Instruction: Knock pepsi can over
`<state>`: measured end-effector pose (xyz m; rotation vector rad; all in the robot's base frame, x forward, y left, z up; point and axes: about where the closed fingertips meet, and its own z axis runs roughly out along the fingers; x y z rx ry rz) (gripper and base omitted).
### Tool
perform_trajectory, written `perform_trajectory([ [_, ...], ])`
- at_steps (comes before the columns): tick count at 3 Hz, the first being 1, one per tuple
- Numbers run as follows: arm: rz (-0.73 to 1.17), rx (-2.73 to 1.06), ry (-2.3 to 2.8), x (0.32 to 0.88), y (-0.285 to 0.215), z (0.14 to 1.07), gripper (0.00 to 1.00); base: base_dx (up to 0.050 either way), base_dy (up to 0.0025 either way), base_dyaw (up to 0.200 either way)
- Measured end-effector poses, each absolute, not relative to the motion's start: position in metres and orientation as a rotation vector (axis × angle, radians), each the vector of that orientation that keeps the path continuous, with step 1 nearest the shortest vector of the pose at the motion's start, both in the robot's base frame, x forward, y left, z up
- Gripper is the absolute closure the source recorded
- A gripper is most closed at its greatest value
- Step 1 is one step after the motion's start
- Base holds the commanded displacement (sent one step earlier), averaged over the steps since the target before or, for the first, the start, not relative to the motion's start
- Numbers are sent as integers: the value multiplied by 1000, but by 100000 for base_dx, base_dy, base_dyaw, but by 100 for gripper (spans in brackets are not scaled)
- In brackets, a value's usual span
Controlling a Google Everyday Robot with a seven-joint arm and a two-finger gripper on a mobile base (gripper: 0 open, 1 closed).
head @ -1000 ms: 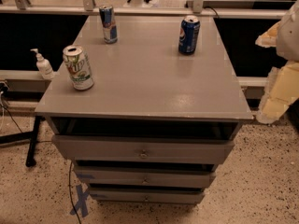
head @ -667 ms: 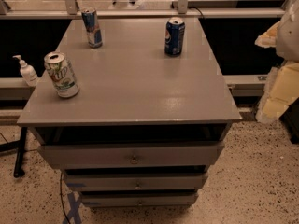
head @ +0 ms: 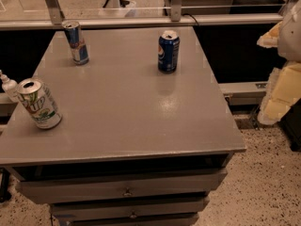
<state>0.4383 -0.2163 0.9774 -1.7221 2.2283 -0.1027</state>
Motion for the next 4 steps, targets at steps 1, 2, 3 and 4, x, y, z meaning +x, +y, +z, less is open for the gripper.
perform_trajectory([
  [1,-48,-1644,2211,451,-214,964,0,0,0,0],
  [2,76,-1462,2175,488,-208,934,0,0,0,0],
  [3,151,-1304,2097,531,-209,920,0,0,0,0],
  [4,249,-1181,2000,567,-205,909,0,0,0,0],
])
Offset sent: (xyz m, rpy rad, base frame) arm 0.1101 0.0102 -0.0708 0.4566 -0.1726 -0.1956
